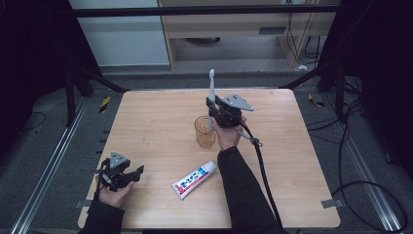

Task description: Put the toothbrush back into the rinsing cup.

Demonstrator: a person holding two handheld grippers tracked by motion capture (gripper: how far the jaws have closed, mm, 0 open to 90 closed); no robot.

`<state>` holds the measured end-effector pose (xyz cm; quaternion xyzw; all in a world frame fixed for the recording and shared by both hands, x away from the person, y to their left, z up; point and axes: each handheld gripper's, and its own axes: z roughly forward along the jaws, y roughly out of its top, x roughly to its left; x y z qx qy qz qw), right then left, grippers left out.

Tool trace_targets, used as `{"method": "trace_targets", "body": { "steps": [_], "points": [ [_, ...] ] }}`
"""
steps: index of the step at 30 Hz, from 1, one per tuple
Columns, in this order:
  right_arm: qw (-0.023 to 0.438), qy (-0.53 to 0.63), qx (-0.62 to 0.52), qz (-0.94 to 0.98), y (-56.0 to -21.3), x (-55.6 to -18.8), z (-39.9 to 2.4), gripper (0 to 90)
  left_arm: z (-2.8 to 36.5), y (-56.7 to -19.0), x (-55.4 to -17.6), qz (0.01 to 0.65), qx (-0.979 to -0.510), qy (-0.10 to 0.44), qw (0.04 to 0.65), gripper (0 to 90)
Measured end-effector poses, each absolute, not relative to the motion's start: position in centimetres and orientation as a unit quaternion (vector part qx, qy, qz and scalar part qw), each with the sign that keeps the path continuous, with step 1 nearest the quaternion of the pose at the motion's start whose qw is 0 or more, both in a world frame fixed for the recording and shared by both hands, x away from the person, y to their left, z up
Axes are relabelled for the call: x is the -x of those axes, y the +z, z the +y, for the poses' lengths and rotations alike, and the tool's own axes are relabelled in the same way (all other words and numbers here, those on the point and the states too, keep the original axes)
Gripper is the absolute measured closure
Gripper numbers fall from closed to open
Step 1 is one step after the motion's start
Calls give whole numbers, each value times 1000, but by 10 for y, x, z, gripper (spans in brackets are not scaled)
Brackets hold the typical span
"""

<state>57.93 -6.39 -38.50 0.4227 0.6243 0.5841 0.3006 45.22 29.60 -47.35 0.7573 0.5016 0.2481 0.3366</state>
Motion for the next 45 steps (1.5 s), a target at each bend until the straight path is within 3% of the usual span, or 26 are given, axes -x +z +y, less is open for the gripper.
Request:
{"method": "trace_targets", "body": {
  "steps": [22,45],
  "points": [
    [275,545,-433,663,-417,-581,-63,671,296,-473,-452,501,-758,248,336,396],
    [260,506,-429,702,-426,-582,-63,669,295,-474,-452,500,-759,248,336,395]
  ]
}}
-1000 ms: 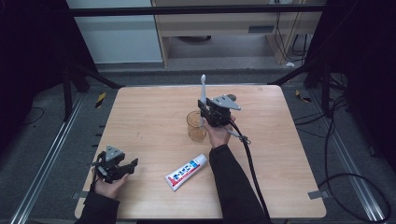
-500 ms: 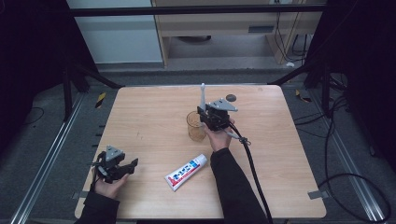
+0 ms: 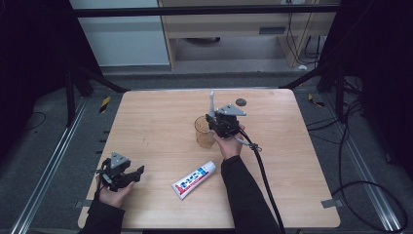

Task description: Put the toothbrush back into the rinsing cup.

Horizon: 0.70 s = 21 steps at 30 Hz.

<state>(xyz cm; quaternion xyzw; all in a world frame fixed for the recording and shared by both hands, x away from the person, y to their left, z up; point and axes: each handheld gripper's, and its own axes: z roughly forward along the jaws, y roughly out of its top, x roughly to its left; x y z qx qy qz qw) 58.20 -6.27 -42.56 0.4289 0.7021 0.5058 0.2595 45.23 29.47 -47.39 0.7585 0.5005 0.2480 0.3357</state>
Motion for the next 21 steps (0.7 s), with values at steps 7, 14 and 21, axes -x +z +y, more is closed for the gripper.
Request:
{"method": "trace_targets", "body": {
  "steps": [7,14,21],
  "points": [
    [258,498,-427,709,-427,-582,-63,668,295,-474,-452,500,-759,248,336,395],
    [257,494,-426,713,-430,-583,-62,667,295,-474,-452,500,-759,248,336,395],
    [256,494,-423,715,-430,-583,-61,663,294,-474,-452,500,-760,247,335,394]
  ]
}}
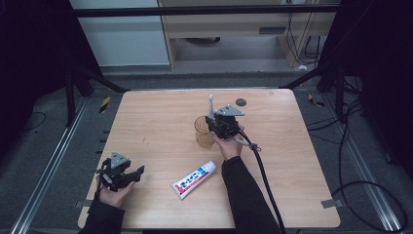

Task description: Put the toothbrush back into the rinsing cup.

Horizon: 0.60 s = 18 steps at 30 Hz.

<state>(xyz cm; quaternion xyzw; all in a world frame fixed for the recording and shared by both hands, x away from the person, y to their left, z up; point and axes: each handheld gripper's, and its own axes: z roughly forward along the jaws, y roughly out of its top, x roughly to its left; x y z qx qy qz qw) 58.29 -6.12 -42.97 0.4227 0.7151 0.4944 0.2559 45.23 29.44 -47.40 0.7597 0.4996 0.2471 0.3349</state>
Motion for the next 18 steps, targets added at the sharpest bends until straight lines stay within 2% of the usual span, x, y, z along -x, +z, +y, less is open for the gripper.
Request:
{"method": "trace_targets", "body": {
  "steps": [12,18],
  "points": [
    [259,498,-417,714,-428,-581,-61,629,294,-474,-452,499,-760,247,335,394],
    [264,501,-413,713,-427,-580,-60,584,294,-474,-452,499,-761,247,335,393]
  ]
}}
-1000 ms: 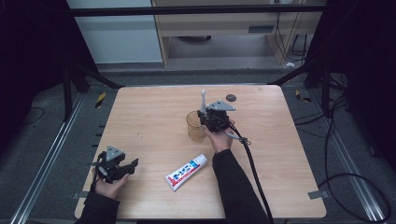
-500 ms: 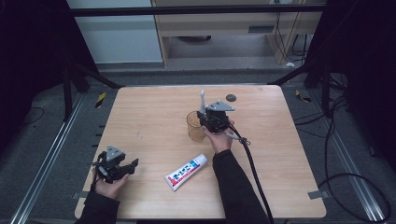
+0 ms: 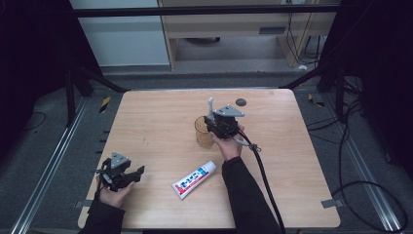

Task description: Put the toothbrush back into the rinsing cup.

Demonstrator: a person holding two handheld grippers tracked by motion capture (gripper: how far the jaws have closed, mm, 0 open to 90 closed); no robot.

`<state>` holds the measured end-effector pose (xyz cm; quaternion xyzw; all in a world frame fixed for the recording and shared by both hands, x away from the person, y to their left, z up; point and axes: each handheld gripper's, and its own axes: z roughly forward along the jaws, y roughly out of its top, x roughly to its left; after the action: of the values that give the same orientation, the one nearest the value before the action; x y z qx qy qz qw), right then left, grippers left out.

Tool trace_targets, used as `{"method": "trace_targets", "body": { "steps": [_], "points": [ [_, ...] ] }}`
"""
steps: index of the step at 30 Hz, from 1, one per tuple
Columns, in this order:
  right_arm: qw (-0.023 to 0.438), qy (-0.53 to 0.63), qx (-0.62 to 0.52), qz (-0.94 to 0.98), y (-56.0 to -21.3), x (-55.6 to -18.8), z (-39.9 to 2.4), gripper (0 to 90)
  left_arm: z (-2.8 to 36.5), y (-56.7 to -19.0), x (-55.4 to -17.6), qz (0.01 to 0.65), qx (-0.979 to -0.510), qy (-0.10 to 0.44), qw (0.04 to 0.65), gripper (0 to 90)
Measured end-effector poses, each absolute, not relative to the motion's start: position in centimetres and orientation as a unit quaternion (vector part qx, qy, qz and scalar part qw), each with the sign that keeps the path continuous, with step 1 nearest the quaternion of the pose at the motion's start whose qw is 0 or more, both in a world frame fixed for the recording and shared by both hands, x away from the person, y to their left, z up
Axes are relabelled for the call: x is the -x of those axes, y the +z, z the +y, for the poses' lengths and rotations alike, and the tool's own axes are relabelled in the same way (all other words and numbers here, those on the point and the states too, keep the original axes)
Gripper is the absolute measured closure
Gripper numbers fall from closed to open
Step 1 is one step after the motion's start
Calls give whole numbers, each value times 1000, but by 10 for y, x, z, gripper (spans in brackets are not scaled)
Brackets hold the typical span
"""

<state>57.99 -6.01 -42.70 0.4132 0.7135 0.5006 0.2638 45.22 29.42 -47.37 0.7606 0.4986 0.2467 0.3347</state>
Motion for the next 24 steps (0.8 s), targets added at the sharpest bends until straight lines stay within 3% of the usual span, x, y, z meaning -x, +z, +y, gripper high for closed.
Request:
{"method": "trace_targets", "body": {
  "steps": [13,24],
  "points": [
    [269,509,-404,711,-418,-572,-61,358,294,-473,-452,497,-760,248,336,395],
    [273,504,-413,708,-404,-553,-85,289,292,-472,-451,492,-763,245,340,429]
  ]
}}
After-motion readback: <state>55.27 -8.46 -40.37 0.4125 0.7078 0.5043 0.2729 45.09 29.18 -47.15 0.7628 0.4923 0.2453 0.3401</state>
